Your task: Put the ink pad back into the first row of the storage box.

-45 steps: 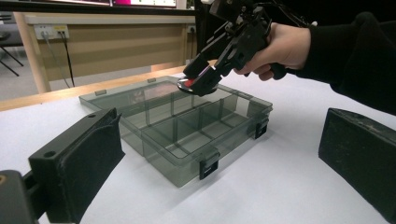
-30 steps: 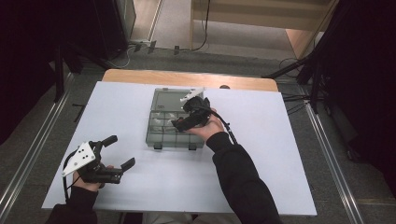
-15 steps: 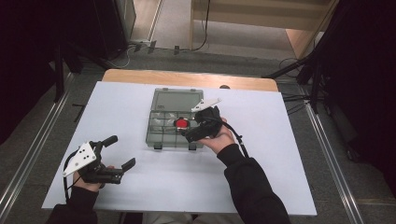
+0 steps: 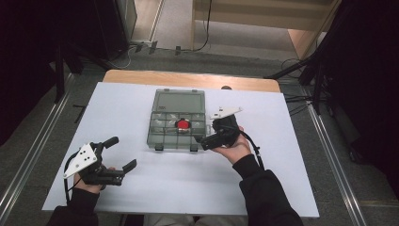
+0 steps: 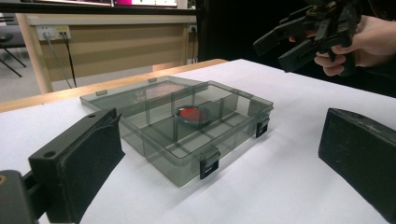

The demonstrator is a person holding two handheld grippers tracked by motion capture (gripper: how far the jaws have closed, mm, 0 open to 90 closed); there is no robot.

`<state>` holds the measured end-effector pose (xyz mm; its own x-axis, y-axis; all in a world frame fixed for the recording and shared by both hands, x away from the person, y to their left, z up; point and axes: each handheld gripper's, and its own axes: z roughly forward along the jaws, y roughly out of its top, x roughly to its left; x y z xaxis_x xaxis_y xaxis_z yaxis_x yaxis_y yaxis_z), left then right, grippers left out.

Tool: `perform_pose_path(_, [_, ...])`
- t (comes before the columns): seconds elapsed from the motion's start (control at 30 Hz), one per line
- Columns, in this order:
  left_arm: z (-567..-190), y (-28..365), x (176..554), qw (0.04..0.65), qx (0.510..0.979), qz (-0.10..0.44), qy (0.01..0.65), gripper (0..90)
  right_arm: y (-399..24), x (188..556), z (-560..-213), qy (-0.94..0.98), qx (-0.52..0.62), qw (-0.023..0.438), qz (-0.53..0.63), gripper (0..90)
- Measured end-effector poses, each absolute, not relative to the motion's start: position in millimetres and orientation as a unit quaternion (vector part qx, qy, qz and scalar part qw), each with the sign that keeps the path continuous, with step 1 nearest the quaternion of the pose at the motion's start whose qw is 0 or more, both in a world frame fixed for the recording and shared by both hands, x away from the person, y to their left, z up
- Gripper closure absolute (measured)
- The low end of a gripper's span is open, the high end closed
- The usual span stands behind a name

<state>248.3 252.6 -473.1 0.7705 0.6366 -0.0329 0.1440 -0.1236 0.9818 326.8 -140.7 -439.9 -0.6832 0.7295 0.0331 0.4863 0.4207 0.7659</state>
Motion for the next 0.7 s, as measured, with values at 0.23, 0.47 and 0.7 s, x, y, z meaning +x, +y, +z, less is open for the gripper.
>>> perform_pose_path(0.23, [-473.3,252.1,248.4,0.602,0.723,0.205,0.27,0.0,-159.1,312.4,-439.1,0.818,0.374,0.165,0.404,0.0])
perform_pose_path(0.47, [-473.2,252.5,248.4,0.602,0.723,0.206,0.27,0.0,-175.9,298.1,-442.9,0.809,0.382,0.175,0.41,0.0])
perform_pose_path(0.7, [-473.2,252.2,248.4,0.601,0.723,0.206,0.271,0.0,-199.5,279.9,-450.7,0.787,0.394,0.204,0.43,0.0])
